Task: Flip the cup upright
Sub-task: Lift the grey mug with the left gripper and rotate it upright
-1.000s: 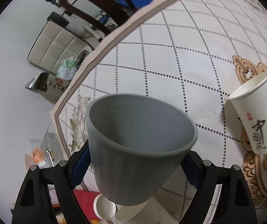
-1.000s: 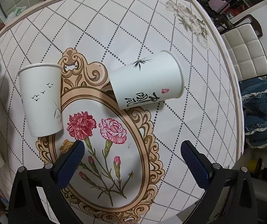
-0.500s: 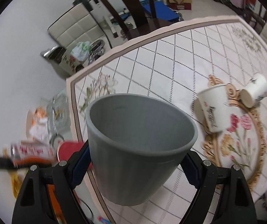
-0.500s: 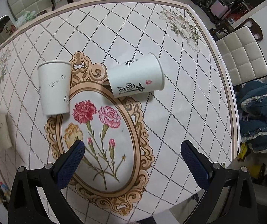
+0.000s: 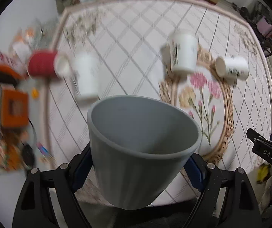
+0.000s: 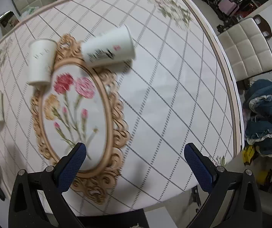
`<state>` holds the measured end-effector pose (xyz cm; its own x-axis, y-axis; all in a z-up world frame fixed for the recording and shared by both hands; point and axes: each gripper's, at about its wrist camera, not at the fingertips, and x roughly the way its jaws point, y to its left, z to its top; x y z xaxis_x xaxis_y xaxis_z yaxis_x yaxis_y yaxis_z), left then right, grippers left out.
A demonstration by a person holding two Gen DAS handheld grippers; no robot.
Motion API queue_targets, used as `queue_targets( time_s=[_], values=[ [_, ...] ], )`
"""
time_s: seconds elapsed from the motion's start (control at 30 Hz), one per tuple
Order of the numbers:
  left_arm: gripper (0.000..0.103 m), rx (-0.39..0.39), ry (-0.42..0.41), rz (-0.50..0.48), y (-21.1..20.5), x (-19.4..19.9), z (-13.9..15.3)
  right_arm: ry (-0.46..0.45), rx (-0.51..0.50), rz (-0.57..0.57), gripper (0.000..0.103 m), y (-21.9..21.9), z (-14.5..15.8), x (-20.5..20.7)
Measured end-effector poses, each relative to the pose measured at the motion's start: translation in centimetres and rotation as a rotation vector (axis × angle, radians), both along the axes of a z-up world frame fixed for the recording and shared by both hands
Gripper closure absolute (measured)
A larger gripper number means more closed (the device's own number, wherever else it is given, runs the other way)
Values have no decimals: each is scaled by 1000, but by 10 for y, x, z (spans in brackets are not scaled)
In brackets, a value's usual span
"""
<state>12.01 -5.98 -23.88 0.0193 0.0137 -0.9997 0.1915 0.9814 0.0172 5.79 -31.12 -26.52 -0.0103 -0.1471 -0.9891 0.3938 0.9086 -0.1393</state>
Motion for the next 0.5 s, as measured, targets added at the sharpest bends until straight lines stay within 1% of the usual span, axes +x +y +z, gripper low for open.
queue_targets(
  time_s=[0.13,0.23,0.37,0.5],
  values=[
    [18,-23,108,80,-6,-9,-39,23,-8,1,0,-11,-13,-14],
    [18,-49,162,124,-12,-12,-63,40,-9,-4,0,-19,-22,-22],
    [17,-58,200,141,-22,-11,-87,61,-9,-7,0,-27,-31,-28],
    [17,-62,194,119,-31,-10,-96,71,-9,-8,0,-31,-37,-31]
  ],
)
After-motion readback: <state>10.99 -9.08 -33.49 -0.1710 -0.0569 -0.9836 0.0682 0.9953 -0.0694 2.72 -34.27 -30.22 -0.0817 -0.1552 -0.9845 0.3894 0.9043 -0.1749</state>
